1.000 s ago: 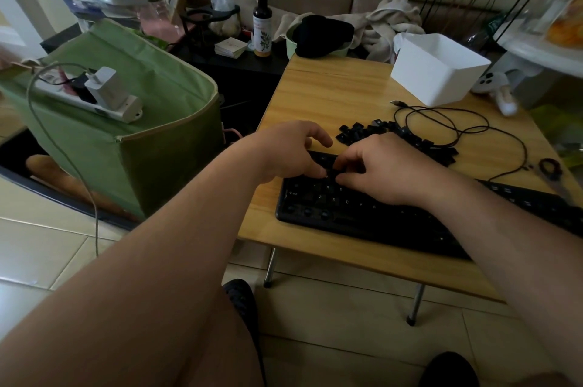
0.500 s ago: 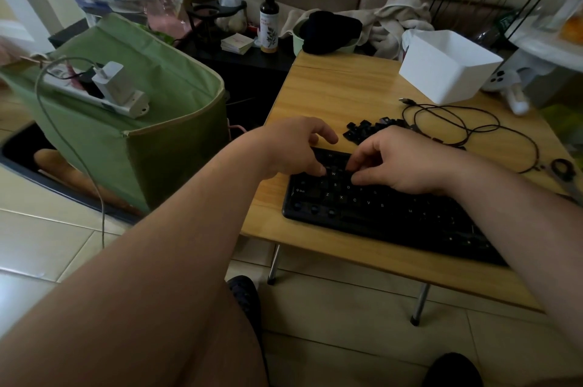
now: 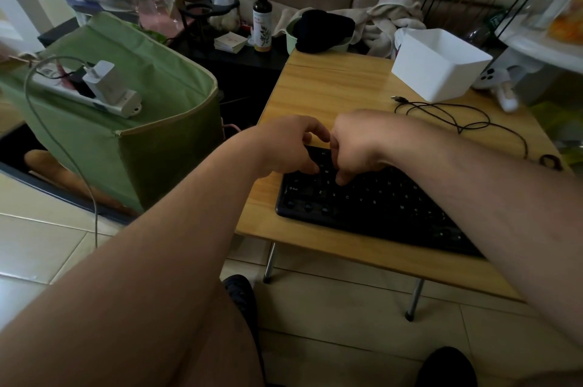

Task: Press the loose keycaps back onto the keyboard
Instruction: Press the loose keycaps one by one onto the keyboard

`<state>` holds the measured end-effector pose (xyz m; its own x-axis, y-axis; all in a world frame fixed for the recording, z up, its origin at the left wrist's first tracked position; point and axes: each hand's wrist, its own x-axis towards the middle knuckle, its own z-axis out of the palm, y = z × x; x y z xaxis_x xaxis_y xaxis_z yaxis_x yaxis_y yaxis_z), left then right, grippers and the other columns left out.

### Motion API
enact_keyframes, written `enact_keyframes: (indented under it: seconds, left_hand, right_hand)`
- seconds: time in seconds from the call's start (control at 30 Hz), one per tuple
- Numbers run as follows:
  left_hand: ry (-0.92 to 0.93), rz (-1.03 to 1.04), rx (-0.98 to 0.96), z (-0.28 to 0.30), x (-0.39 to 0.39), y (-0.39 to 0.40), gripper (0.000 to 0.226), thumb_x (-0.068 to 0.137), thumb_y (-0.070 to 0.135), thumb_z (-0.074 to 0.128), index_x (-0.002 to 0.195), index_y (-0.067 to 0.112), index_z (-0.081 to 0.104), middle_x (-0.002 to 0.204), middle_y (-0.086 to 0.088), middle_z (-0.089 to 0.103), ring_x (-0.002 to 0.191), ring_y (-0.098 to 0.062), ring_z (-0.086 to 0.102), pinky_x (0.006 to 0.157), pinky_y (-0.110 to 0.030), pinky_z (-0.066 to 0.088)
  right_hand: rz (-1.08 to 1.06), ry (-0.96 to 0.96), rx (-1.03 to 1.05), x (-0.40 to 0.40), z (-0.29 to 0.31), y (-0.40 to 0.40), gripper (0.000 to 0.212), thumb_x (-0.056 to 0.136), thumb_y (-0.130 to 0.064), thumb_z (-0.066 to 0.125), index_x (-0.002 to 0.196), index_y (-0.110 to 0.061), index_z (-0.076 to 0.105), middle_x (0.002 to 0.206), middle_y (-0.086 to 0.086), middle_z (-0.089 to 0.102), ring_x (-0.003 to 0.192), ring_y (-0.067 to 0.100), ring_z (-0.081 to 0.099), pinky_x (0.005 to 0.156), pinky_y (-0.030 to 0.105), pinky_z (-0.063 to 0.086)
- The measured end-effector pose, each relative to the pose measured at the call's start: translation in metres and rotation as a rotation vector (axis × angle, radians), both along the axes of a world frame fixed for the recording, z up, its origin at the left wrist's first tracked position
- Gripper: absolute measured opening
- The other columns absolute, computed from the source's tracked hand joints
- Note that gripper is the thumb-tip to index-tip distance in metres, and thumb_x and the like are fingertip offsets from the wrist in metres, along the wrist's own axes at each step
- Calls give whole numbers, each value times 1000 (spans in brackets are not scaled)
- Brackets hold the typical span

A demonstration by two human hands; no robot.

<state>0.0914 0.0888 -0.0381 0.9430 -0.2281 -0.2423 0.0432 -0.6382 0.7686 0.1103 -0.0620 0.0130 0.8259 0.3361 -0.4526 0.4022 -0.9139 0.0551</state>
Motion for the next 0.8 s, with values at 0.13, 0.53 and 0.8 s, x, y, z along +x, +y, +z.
enact_keyframes:
  seconds: [0.13, 0.53, 0.8]
  left_hand:
    - [0, 4, 8, 1, -1, 0, 64, 84, 10, 84, 135, 39, 58, 140, 2, 54, 122, -20, 56, 95, -39, 55]
    - [9, 30, -35, 0, 3, 2, 59, 86, 9, 82, 132, 40, 62, 134, 3, 55, 119, -18, 56, 94, -38, 54]
    - [5, 173, -89, 2, 14, -1, 39, 93, 6, 59, 110, 38, 72, 127, -1, 64, 117, -20, 61, 102, -45, 54]
  right_hand:
    - [-26, 16, -30, 4, -4, 5, 33, 85, -32, 83, 112, -15, 74, 103, 3, 69, 96, 22, 67, 67, 31, 50]
    - [-340, -63, 588, -5, -22, -52, 14, 82, -34, 86, 76, -26, 77, 88, -8, 71, 89, 13, 64, 72, 29, 47]
    - [-369, -163, 686, -20, -41, -55, 28, 81, -44, 85, 71, -22, 72, 72, -6, 69, 72, 10, 65, 59, 27, 43]
